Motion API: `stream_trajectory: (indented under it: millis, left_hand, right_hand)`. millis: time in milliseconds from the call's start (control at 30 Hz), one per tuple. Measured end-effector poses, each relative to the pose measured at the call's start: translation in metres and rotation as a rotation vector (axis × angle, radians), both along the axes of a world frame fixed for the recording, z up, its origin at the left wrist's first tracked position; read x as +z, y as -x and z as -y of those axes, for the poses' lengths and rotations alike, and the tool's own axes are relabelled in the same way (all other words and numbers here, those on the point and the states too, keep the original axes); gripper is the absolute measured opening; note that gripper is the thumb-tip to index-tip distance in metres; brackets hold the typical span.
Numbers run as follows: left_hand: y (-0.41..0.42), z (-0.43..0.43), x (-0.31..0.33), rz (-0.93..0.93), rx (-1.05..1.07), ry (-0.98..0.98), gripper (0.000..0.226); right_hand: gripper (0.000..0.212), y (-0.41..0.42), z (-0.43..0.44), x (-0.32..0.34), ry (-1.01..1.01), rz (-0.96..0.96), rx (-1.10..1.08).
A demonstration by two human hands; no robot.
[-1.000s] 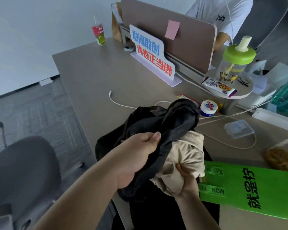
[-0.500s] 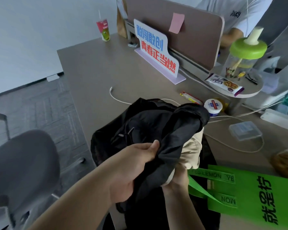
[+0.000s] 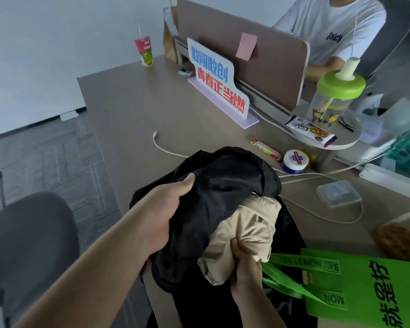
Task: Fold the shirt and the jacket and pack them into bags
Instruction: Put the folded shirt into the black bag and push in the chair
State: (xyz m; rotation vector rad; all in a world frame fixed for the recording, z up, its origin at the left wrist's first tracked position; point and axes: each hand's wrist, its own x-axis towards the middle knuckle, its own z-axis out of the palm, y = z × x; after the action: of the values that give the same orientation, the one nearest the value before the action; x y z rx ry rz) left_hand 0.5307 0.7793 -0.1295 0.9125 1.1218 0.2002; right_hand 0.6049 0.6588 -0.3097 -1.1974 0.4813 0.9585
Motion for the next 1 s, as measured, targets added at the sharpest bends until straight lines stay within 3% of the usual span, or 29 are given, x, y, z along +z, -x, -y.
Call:
stream_trajectory:
  millis: [133,300,433,500,567,633,667,733,767,867,1000]
  left_hand:
    - [-0.011,0.011,-0.022,-0.123,-0.051,0.044,0.039]
    - [-0.027,0.024,-0.051,-0.236,-0.089,0.066,0.036]
    - [-0.028,0.035,-0.051,-0.231,-0.170,0.005,0.030]
    - [-0.027,0.040,-0.045,-0.275,-0.187,-0.128,0.028]
    - [-0.025,0.045,-0.035,-0.331,-0.169,-0.427,0.019]
    - [-0.020,0.056,-0.016,-0.264,-0.125,-0.738,0.010]
    - [-0.018,0.065,-0.008,-0.184,-0.135,-0.866,0.017]
    - [-0.014,0.087,0.003,0.013,-0.224,-1.050,0.024]
    - [-0.011,0.102,0.005,0.098,-0.295,-1.095,0.025]
    - [0.004,0.163,-0.001,0.272,-0.556,-1.123,0.022]
    - [0.051,0.278,-0.009,0.367,-1.013,-0.986,0.016]
  right_hand:
    - [0.017,-0.010,0.010,0.002,0.133,0.031,0.056]
    - [0.039,-0.033,0.059,0.018,0.408,0.391,-0.023]
    - [0.043,-0.048,0.116,0.025,0.588,0.439,-0.130]
    - [0.036,-0.044,0.144,0.036,0.692,0.420,-0.155]
    - [0.032,-0.034,0.173,0.048,0.764,0.390,-0.244]
    - [0.030,-0.014,0.198,0.056,0.815,0.379,-0.266]
    - [0.035,-0.001,0.210,0.055,0.831,0.382,-0.285]
    - [0.044,0.029,0.240,0.042,0.840,0.381,-0.379]
    - [0.036,0.047,0.256,0.036,0.855,0.379,-0.423]
    - [0.001,0.118,0.297,0.060,0.852,0.358,-0.645]
    - [0.018,0.233,0.371,0.090,0.843,0.291,-0.836]
